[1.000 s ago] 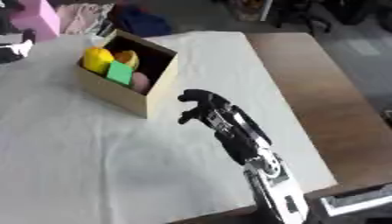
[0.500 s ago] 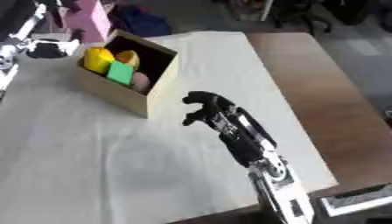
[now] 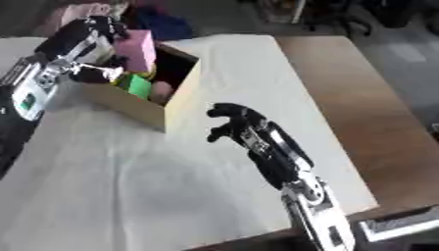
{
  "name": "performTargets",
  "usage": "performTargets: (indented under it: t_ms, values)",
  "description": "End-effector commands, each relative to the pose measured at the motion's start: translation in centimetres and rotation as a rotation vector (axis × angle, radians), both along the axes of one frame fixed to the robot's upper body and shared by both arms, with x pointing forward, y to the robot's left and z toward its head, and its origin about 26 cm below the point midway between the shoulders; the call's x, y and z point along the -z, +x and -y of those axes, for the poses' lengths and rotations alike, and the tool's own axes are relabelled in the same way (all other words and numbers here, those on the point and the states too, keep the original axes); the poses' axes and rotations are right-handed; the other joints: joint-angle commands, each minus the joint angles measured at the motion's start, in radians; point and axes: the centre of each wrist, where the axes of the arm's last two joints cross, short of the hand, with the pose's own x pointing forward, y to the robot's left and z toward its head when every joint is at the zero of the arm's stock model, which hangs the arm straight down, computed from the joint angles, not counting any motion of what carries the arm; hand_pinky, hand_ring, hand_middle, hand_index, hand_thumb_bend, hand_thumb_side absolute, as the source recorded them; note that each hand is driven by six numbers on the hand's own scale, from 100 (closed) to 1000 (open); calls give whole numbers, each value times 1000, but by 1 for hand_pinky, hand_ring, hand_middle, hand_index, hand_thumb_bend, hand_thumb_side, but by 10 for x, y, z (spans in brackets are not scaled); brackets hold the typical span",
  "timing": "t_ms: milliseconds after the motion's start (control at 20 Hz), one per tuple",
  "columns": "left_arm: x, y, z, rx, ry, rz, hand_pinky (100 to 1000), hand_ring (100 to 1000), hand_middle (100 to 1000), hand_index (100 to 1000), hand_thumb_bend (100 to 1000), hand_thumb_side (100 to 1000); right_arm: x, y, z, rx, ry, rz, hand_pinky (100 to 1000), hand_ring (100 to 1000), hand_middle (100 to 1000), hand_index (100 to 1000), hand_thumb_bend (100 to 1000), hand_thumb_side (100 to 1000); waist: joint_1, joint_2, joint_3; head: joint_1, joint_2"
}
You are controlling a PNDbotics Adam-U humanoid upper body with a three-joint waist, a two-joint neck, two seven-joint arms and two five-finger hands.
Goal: Pick up objects on the table and place them in the box.
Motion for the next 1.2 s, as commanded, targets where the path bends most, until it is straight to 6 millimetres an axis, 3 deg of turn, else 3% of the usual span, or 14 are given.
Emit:
performTargets:
  t_ms: [50,100,200,300,400,700,800,950,1200]
  values:
    - [-23,-1,6,39,33,26,793,720,833,942,101,197,-6,1,-1,-11,1,24,844,632,789,848,100,700,2,-31,0,-2,0]
    - [-26,-1,6,46,37,22,802,738,852,950,100,236,-7,1,-1,-11,1,24,844,632,789,848,100,700,3,-31,1,-3,0]
    - [-31,-3,7,57,49,8,834,783,902,976,100,414,-6,1,-1,-11,0,23,844,632,789,848,100,699,3,-33,3,-5,-1]
    - [-35,-4,7,68,76,-19,855,808,925,988,100,498,-6,1,0,-10,-1,24,844,632,789,848,100,699,3,-34,5,-6,-1]
    - [-39,-6,5,79,84,-37,857,807,920,982,100,512,-6,1,0,-8,-1,24,844,632,789,848,100,698,4,-36,8,-9,-2]
    - [-75,-30,-12,184,-102,35,808,724,810,884,100,390,-5,2,8,22,-9,21,844,632,789,848,100,698,12,-42,40,-37,-3]
    - [-93,-48,-22,225,-188,68,795,703,783,859,100,366,-3,3,12,37,-17,18,844,632,789,848,100,698,17,-46,58,-44,-1]
    - [-116,-83,-38,278,-327,106,782,679,753,824,100,409,0,3,19,59,-29,14,844,632,789,848,100,701,26,-51,89,-53,1]
    - [-135,-142,-57,352,-520,148,779,674,741,804,100,428,4,2,29,92,-48,5,843,632,789,849,100,702,40,-62,133,-57,3]
